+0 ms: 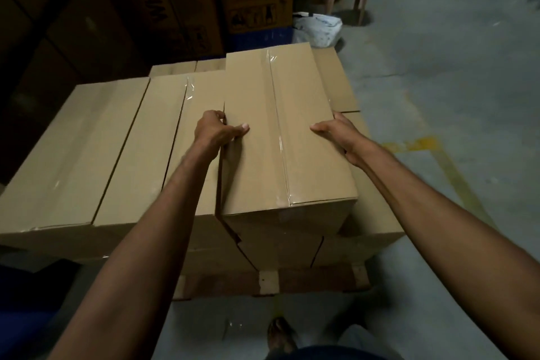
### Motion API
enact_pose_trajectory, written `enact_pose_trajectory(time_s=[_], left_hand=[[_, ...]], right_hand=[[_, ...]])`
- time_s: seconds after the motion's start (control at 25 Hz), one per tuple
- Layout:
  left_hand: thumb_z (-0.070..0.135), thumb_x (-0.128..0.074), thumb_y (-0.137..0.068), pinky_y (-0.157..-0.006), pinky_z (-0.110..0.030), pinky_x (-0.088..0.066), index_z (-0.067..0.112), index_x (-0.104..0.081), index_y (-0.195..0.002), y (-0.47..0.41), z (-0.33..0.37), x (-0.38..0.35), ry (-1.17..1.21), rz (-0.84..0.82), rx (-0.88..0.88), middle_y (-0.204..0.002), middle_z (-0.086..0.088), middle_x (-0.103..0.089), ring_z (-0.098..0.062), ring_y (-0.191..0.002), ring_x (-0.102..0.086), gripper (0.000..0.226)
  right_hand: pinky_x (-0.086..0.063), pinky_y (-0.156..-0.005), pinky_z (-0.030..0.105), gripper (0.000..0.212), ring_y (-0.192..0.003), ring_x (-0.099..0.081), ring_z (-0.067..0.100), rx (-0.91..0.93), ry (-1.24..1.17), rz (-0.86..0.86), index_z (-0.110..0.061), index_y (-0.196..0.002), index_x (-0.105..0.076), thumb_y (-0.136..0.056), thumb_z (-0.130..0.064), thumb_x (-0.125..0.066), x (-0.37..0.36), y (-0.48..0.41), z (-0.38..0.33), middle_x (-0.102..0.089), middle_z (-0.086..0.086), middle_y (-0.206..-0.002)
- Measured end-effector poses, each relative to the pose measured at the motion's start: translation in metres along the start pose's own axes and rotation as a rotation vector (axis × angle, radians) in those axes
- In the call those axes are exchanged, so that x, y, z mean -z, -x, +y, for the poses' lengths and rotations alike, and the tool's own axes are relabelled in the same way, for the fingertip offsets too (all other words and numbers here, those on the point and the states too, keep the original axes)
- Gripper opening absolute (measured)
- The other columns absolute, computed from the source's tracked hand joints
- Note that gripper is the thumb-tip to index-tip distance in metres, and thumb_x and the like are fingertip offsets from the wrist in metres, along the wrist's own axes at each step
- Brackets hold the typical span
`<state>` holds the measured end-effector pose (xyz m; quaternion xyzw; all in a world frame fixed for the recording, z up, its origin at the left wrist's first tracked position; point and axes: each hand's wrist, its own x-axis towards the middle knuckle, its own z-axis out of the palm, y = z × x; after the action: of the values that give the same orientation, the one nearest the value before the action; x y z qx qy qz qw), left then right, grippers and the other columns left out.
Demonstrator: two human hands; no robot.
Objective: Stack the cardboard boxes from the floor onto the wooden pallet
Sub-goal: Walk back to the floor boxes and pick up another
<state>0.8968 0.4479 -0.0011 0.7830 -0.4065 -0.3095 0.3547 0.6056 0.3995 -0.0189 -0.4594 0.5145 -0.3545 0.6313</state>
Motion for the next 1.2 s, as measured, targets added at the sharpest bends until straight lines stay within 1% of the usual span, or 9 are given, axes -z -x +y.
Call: enact_pose_trajectory(time_s=[0.24, 0.32, 0.4, 0.48, 0.64, 0.8, 1.0, 1.08, 1.2], left_hand=[[0.053, -0.097, -0.057, -0.094, -0.042, -0.057, 0.006, -0.065, -0.127, -0.011, -0.014, -0.001, -0.092, 0.088, -0.011, -0.119, -0.010, -0.071, -0.027, -0.107, -0.069, 0.091], [0.055, -0.095, -0.059, -0.076, -0.034, -0.056, 0.005, -0.072, -0.109, -0.012, -0.017, -0.001, -0.152, 0.126, -0.028, -0.102, -0.010, -0.074, -0.026, -0.091, -0.071, 0.074], [0.056, -0.093, -0.061, -0.052, -0.027, -0.038, 0.004, -0.070, -0.079, -0.013, -0.020, 0.001, -0.207, 0.154, -0.056, -0.073, -0.009, -0.069, -0.025, -0.067, -0.063, 0.060], [0.053, -0.092, -0.063, -0.048, -0.027, -0.033, 0.005, -0.067, -0.069, -0.012, -0.022, 0.002, -0.221, 0.166, -0.061, -0.066, -0.011, -0.067, -0.023, -0.060, -0.059, 0.055], [0.044, -0.093, -0.067, -0.069, -0.033, -0.053, 0.009, -0.076, -0.087, -0.013, -0.028, 0.001, -0.238, 0.162, -0.074, -0.083, -0.007, -0.076, -0.025, -0.081, -0.072, 0.044], [0.032, -0.092, -0.073, -0.086, -0.026, -0.049, 0.014, -0.071, -0.127, -0.011, -0.038, -0.003, -0.263, 0.134, -0.107, -0.116, -0.002, -0.076, -0.019, -0.112, -0.069, 0.061], [0.043, -0.085, -0.080, -0.097, -0.040, -0.055, 0.017, -0.071, -0.128, -0.013, -0.050, 0.002, -0.315, 0.106, -0.195, -0.127, -0.006, -0.071, -0.028, -0.122, -0.063, 0.056], [0.042, -0.078, -0.088, -0.099, -0.042, -0.053, 0.015, -0.072, -0.127, -0.010, -0.054, 0.007, -0.394, 0.065, -0.290, -0.131, -0.008, -0.069, -0.032, -0.121, -0.061, 0.049], [0.034, -0.075, -0.092, -0.103, -0.037, -0.047, 0.013, -0.066, -0.136, 0.007, -0.058, 0.019, -0.422, -0.128, -0.385, -0.147, -0.011, -0.057, -0.033, -0.124, -0.060, 0.050]], right_hand=[[-0.058, -0.074, 0.019, 0.044, -0.092, -0.071, 0.013, -0.026, 0.017, 0.024, -0.009, -0.133, -0.057, -0.091, -0.001, -0.066, -0.015, -0.010, 0.011, -0.072, 0.008, -0.117], [-0.058, -0.076, 0.022, 0.045, -0.097, -0.072, 0.016, -0.030, 0.022, 0.026, -0.010, -0.133, -0.057, -0.090, -0.003, -0.067, -0.018, -0.013, 0.017, -0.073, 0.007, -0.119], [-0.058, -0.077, 0.025, 0.047, -0.102, -0.073, 0.019, -0.038, 0.022, 0.026, -0.013, -0.134, -0.058, -0.089, -0.005, -0.068, -0.022, -0.017, 0.023, -0.074, 0.007, -0.120], [-0.059, -0.073, 0.024, 0.046, -0.097, -0.073, 0.018, -0.047, 0.020, 0.035, -0.014, -0.134, -0.058, -0.089, -0.005, -0.067, -0.023, -0.019, 0.027, -0.074, 0.007, -0.117], [-0.059, -0.073, 0.025, 0.052, -0.097, -0.073, 0.017, -0.064, 0.041, 0.033, -0.013, -0.138, -0.055, -0.089, -0.005, -0.068, -0.025, -0.028, 0.035, -0.073, 0.009, -0.122], [-0.056, -0.076, 0.024, 0.053, -0.100, -0.069, 0.015, -0.077, 0.099, 0.067, -0.015, -0.139, -0.053, -0.090, -0.005, -0.069, -0.032, -0.031, 0.045, -0.071, 0.006, -0.124], [-0.052, -0.076, 0.023, 0.058, -0.096, -0.066, 0.008, -0.042, 0.117, 0.131, -0.018, -0.142, -0.050, -0.090, -0.008, -0.074, -0.036, -0.032, 0.042, -0.068, -0.003, -0.117], [-0.053, -0.087, 0.028, 0.065, -0.104, -0.066, 0.013, -0.023, 0.203, 0.168, -0.019, -0.145, -0.049, -0.087, -0.016, -0.078, -0.038, -0.031, 0.037, -0.067, -0.001, -0.128], [-0.043, -0.108, 0.034, 0.079, -0.133, -0.053, 0.024, 0.049, 0.612, 0.208, -0.025, -0.156, -0.036, -0.088, -0.035, -0.075, -0.043, -0.020, 0.037, -0.049, 0.003, -0.155]])
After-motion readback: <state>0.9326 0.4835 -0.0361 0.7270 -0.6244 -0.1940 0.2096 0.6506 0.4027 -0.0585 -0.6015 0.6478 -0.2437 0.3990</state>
